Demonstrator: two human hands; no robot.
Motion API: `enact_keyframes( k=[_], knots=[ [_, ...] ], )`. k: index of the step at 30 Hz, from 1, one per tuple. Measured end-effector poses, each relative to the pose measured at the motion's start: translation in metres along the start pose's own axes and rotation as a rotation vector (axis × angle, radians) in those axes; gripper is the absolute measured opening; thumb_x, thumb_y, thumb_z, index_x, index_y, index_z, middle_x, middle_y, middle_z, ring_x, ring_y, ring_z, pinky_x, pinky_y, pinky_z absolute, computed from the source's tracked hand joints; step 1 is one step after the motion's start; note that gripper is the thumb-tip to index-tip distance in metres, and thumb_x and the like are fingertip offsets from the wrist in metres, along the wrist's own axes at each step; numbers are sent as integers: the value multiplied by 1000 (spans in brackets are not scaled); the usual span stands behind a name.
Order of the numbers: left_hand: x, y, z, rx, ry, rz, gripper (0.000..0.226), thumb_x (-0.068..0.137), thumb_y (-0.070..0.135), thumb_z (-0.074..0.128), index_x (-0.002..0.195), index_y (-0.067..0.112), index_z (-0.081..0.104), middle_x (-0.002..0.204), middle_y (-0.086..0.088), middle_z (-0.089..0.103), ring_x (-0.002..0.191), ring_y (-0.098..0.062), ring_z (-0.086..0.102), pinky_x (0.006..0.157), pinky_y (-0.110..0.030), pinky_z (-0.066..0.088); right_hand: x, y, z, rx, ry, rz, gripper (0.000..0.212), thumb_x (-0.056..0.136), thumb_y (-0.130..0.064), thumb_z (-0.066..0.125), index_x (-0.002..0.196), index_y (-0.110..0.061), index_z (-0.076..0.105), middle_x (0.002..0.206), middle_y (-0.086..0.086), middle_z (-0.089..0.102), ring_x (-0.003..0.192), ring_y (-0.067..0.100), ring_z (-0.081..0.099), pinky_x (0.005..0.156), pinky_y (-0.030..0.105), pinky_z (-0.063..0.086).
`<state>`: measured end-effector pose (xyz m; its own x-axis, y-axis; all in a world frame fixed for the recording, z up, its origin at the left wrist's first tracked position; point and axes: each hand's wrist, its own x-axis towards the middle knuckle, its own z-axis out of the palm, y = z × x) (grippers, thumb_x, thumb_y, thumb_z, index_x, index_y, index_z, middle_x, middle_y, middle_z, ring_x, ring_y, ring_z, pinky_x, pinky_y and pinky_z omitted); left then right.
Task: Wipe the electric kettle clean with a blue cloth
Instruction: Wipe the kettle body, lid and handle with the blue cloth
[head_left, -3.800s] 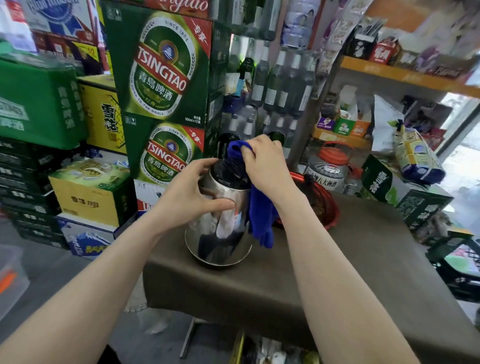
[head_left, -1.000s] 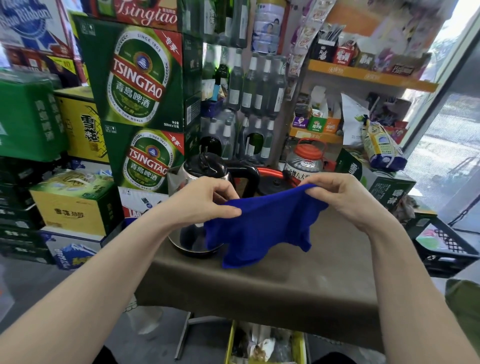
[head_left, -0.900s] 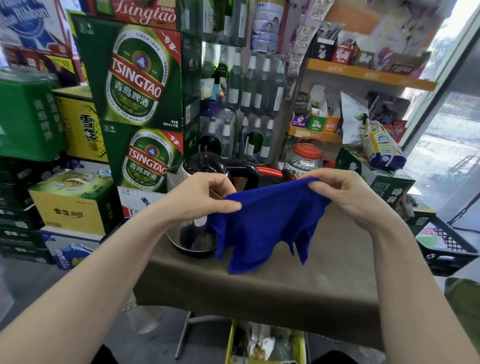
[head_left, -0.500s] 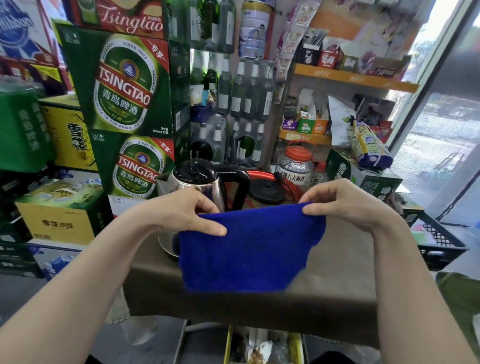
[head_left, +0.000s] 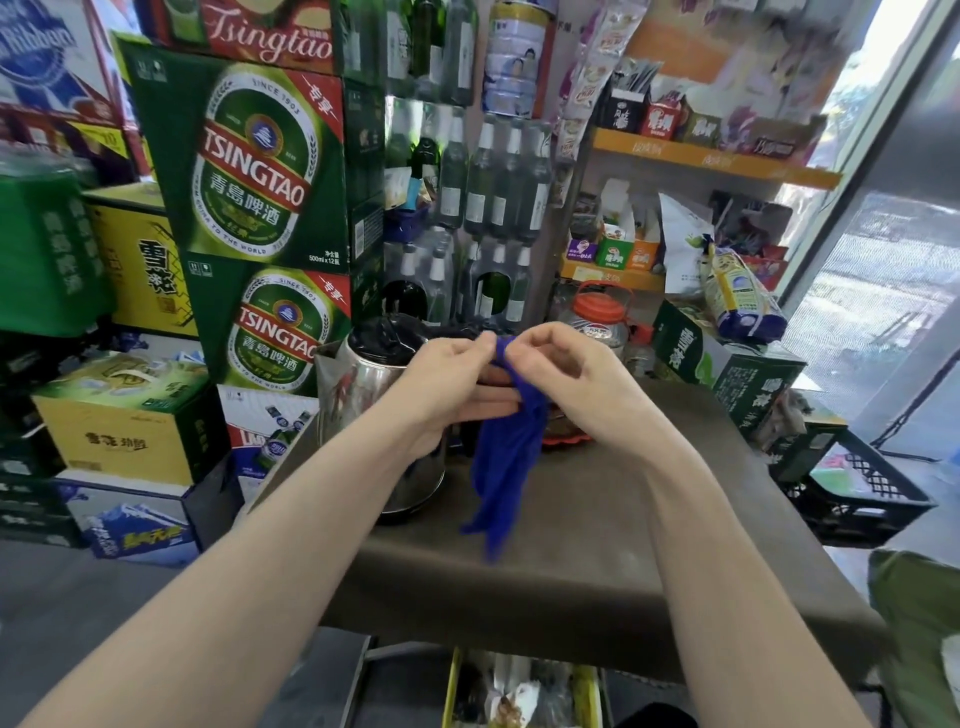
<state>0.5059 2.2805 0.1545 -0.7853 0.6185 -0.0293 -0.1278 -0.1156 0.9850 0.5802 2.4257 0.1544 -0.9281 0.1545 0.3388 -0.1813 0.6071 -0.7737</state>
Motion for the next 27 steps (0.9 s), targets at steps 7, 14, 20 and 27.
enact_keyframes(
  k=[7,14,20,27],
  knots=[
    [0,-13,-27,489,117,310,42,85,11,70,125,16,59,104,-2,67,93,-13,67,78,-16,54,-1,5,-14,148,6,-8,20,92,4,62,102,-12,64,96,2,74,88,13,68,80,29,53],
    [-9,-24,-29,67,-311,-116,36,74,22,75,108,13,68,112,-3,73,107,-19,68,91,-34,53,3,-5,-26,395,-12,43,21,97,-1,57,102,-19,68,97,5,72,88,17,67,75,28,56],
    [-3,-33,-19,-161,-163,-178,24,95,24,56,118,18,62,116,-8,71,104,-22,68,86,-42,56,-8,30,-4,596,-53,478,46,97,-39,57,140,-25,46,120,7,70,106,28,71,83,47,60],
    [-7,-32,-32,222,-177,-222,69,77,13,78,136,9,42,115,-10,69,100,-22,70,78,-33,58,-23,42,10,607,77,372,30,92,-8,66,117,-24,65,113,15,70,93,23,70,73,34,60]
  ],
)
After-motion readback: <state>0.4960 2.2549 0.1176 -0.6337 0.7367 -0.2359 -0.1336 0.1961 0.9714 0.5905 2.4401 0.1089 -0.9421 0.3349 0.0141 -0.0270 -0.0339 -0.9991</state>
